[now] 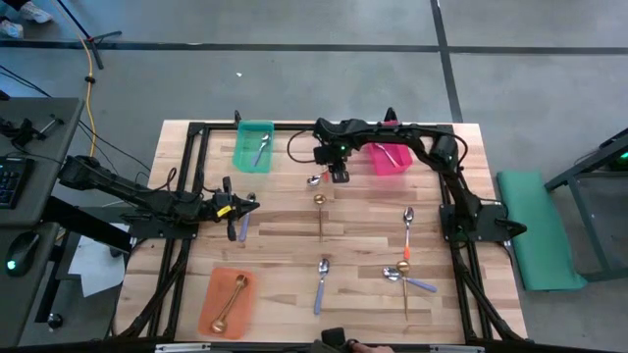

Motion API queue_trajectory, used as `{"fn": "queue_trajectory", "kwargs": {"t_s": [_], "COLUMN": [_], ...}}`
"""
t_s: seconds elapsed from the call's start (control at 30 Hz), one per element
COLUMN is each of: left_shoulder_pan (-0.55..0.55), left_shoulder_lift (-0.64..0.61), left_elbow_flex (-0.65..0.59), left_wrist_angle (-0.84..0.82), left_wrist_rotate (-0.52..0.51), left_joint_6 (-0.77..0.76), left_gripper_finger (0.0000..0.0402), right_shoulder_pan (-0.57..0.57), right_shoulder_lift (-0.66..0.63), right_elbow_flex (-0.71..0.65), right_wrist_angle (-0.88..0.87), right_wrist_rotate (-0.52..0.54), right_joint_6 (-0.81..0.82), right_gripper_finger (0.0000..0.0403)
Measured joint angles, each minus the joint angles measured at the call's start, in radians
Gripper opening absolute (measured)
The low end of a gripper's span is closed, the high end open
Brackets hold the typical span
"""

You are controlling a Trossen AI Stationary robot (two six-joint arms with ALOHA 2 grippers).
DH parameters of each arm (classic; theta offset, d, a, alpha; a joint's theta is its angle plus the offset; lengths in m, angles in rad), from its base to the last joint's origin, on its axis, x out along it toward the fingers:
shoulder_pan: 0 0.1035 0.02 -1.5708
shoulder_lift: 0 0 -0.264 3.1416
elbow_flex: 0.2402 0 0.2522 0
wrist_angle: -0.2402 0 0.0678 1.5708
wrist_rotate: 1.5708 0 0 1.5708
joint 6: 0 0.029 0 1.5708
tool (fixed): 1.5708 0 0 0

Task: Sort silverware by color (type)
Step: Put the orange spoon into the pink bin

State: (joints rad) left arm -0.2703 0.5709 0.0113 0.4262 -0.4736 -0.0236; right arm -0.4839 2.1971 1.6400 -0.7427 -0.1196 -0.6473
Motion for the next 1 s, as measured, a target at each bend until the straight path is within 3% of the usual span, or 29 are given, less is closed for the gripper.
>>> {"fn": "queue_trajectory", "kwargs": {"t_s": [0.63,0.8,1.0], "left_shoulder_pan": [0.000,0.000,0.000], "left_shoulder_lift": [0.000,0.000,0.000], "left_elbow_flex": [0.000,0.000,0.000], "left_wrist_angle": [-0.003,-0.004,-0.004], "left_wrist_rotate": [0.000,0.000,0.000], "left_joint_6": [-0.001,0.000,0.000], "left_gripper_finger": [0.0000,0.0000,0.0000], "right_shoulder_pan": [0.017,0.040,0.071], "right_shoulder_lift": [0.011,0.011,0.013], "right_elbow_flex": [0.004,0.002,0.002], "right_wrist_angle": [-0.117,-0.111,-0.085], "right_wrist_rotate": [0.023,0.082,0.133], "right_joint_6": [0.156,0.227,0.257], "right_gripper_finger": [0.0079,0.0085,0.0122]}}
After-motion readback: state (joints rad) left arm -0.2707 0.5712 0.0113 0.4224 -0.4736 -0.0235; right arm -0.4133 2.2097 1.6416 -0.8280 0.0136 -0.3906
